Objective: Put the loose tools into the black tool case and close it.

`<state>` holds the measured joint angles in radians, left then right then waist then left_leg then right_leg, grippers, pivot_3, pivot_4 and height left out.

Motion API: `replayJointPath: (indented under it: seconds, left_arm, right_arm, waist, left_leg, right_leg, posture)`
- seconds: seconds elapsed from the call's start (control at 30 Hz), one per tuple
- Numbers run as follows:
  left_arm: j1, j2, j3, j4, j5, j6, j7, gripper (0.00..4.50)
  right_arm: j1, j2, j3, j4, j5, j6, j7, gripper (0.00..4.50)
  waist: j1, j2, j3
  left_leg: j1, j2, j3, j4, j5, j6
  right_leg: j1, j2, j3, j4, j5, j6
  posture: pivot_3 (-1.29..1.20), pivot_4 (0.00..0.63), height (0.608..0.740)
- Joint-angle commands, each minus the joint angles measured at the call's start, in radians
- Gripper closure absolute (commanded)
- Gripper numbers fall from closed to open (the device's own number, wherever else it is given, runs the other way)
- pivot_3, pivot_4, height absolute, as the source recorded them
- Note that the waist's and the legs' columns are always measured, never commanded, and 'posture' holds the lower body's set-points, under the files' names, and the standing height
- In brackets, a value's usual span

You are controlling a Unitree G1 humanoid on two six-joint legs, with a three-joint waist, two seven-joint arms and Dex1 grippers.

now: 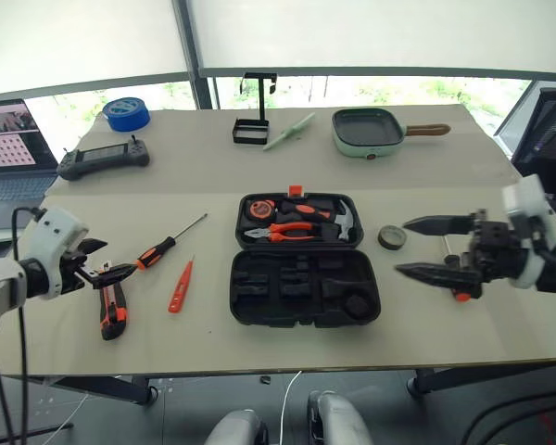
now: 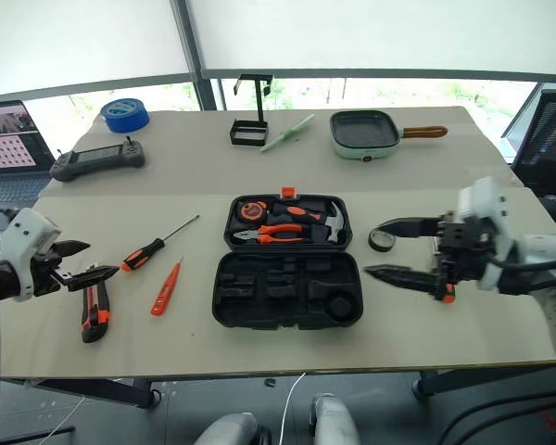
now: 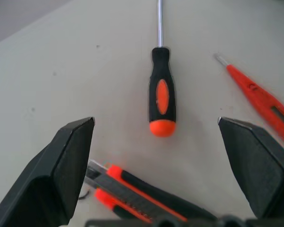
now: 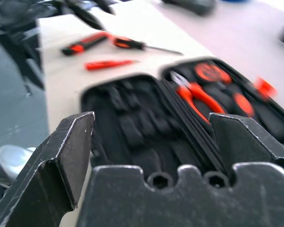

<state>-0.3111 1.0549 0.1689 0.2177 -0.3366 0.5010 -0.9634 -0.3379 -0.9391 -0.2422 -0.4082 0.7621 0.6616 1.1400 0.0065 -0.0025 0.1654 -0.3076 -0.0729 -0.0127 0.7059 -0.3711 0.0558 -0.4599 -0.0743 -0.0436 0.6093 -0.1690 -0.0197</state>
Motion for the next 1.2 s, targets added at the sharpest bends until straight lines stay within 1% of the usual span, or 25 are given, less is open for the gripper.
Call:
replayJointPath:
  seconds: [0.03,0.13,0.23,0.4,0.47,0.5,0.57,0.67,0.7,0.77,0.8,0.87,1.0,1.07,1.1,1.2]
  left_arm:
    - [-0.136,-0.017,-0.078,0.163,0.059,-0.095,-0.101,0.00]
    - [-0.228,-0.055,-0.135,0.268,0.096,-0.148,-0.161,0.00]
    - [-0.296,-0.096,-0.178,0.347,0.138,-0.196,-0.180,0.00]
    - [-0.380,-0.160,-0.234,0.474,0.220,-0.244,-0.163,0.00]
    - [-0.417,-0.191,-0.248,0.523,0.244,-0.263,-0.153,0.53]
    - [-0.430,-0.206,-0.253,0.542,0.251,-0.284,-0.162,0.67]
    - [-0.452,-0.231,-0.257,0.580,0.261,-0.321,-0.171,1.47]
    - [-0.482,-0.254,-0.255,0.639,0.282,-0.372,-0.153,2.45]
    - [-0.491,-0.259,-0.253,0.656,0.287,-0.387,-0.146,2.94]
    - [-0.512,-0.259,-0.238,0.681,0.286,-0.422,-0.135,3.44]
    - [-0.522,-0.252,-0.219,0.669,0.267,-0.447,-0.157,3.62]
    - [-0.534,-0.242,-0.192,0.639,0.235,-0.469,-0.196,3.62]
    - [-0.564,-0.237,-0.123,0.404,0.096,-0.364,-0.318,3.62]
    - [-0.593,-0.267,-0.179,0.239,0.062,-0.295,-0.394,3.62]
    - [-0.602,-0.288,-0.220,0.180,0.073,-0.280,-0.415,3.62]
    - [-0.587,-0.326,-0.332,0.090,0.139,-0.318,-0.465,3.62]
  right_arm:
    - [-0.063,0.024,0.035,-0.084,0.042,0.026,-0.057,0.02]
    - [-0.074,0.045,0.068,-0.104,0.041,0.029,-0.075,0.02]
    - [-0.063,0.060,0.102,-0.104,0.014,0.011,-0.088,0.02]
    - [-0.053,0.086,0.139,-0.115,-0.015,-0.012,-0.112,0.02]
    - [-0.060,0.097,0.148,-0.121,-0.017,-0.016,-0.121,0.00]
    - [-0.065,0.102,0.150,-0.123,-0.017,-0.015,-0.126,0.00]
    - [-0.071,0.109,0.153,-0.127,-0.019,-0.015,-0.134,0.00]
    - [-0.062,0.107,0.152,-0.130,-0.039,-0.027,-0.139,0.00]
    - [-0.057,0.106,0.149,-0.132,-0.042,-0.029,-0.139,0.00]
    - [-0.041,0.098,0.135,-0.137,-0.044,-0.031,-0.141,0.00]
    - [-0.025,0.090,0.125,-0.139,-0.051,-0.035,-0.142,0.00]
    - [-0.003,0.080,0.112,-0.142,-0.063,-0.046,-0.144,0.00]
    - [0.051,0.072,0.069,-0.138,-0.073,-0.052,-0.163,0.00]
    - [0.102,0.061,0.031,-0.143,-0.072,-0.050,-0.162,0.00]
    - [0.126,0.055,0.016,-0.145,-0.073,-0.049,-0.160,0.00]
    - [0.174,0.035,-0.016,-0.150,-0.055,-0.030,-0.155,0.00]
  waist:
    - [0.001,-0.002,0.000]
    - [0.002,-0.003,0.000]
    - [0.002,-0.003,0.000]
    - [0.002,-0.004,0.000]
    - [0.003,-0.004,0.000]
    - [0.004,-0.004,0.000]
    - [0.004,-0.004,-0.001]
    - [0.007,-0.005,-0.001]
    - [0.007,-0.005,-0.001]
    - [0.006,-0.005,-0.001]
    - [0.006,-0.005,-0.001]
    - [0.006,-0.007,0.000]
    - [0.008,-0.010,-0.001]
    - [0.013,-0.010,-0.001]
    - [0.015,-0.010,-0.001]
    - [0.015,-0.009,-0.001]
  left_leg:
    - [0.000,0.000,0.000,0.001,0.000,0.000]
    - [-0.007,-0.001,-0.002,0.007,0.000,0.000]
    - [-0.010,-0.001,-0.003,0.011,0.000,0.001]
    - [-0.011,-0.001,-0.004,0.016,0.000,0.001]
    - [-0.011,-0.001,-0.004,0.017,0.000,0.001]
    - [-0.011,0.000,-0.004,0.018,0.000,0.001]
    - [-0.013,0.000,-0.006,0.021,0.000,0.001]
    - [-0.014,0.000,-0.008,0.021,0.000,0.001]
    - [-0.015,0.000,-0.008,0.022,0.000,0.001]
    - [-0.015,0.000,-0.009,0.022,0.000,0.001]
    - [-0.015,0.000,-0.009,0.022,0.000,0.001]
    - [-0.016,0.000,-0.009,0.022,0.000,0.001]
    - [-0.022,0.000,-0.011,0.026,0.000,0.001]
    - [-0.027,0.000,-0.012,0.029,0.000,0.001]
    - [-0.030,0.000,-0.012,0.032,0.000,0.001]
    - [-0.029,-0.002,-0.013,0.033,0.000,0.001]
  right_leg:
    - [0.000,0.000,-0.002,0.000,0.000,0.000]
    - [-0.002,-0.001,-0.012,0.000,0.000,0.000]
    - [-0.002,-0.003,-0.021,0.001,0.001,-0.001]
    - [-0.002,-0.003,-0.022,0.002,0.001,-0.002]
    - [-0.001,-0.003,-0.021,0.002,0.003,-0.003]
    - [-0.001,-0.003,-0.021,0.003,0.003,-0.003]
    - [-0.001,-0.003,-0.020,0.003,0.003,-0.003]
    - [-0.001,-0.004,-0.020,0.003,0.003,-0.003]
    - [-0.001,-0.004,-0.020,0.003,0.003,-0.003]
    - [-0.001,-0.004,-0.020,0.002,0.003,-0.003]
    - [-0.001,-0.004,-0.020,0.002,0.003,-0.003]
    - [-0.002,-0.004,-0.020,0.003,0.003,-0.003]
    - [-0.006,-0.004,-0.022,0.003,0.004,-0.002]
    - [-0.009,-0.004,-0.023,0.003,0.006,-0.002]
    - [-0.010,-0.004,-0.024,0.003,0.006,-0.002]
    - [-0.008,-0.005,-0.023,0.003,0.008,0.000]
  posture:
    - [0.00,0.150,0.740]
    - [0.00,0.150,0.740]
    - [0.00,0.150,0.740]
    - [0.00,0.150,0.740]
    - [0.00,0.150,0.740]
    - [0.00,0.150,0.740]
    - [0.00,0.150,0.740]
    - [0.00,0.150,0.740]
    - [0.00,0.150,0.740]
    - [0.00,0.150,0.740]
    - [0.00,0.150,0.740]
    - [0.00,0.150,0.740]
    - [0.00,0.150,0.740]
    - [0.00,0.150,0.740]
    - [0.00,0.150,0.740]
    - [0.00,0.150,0.740]
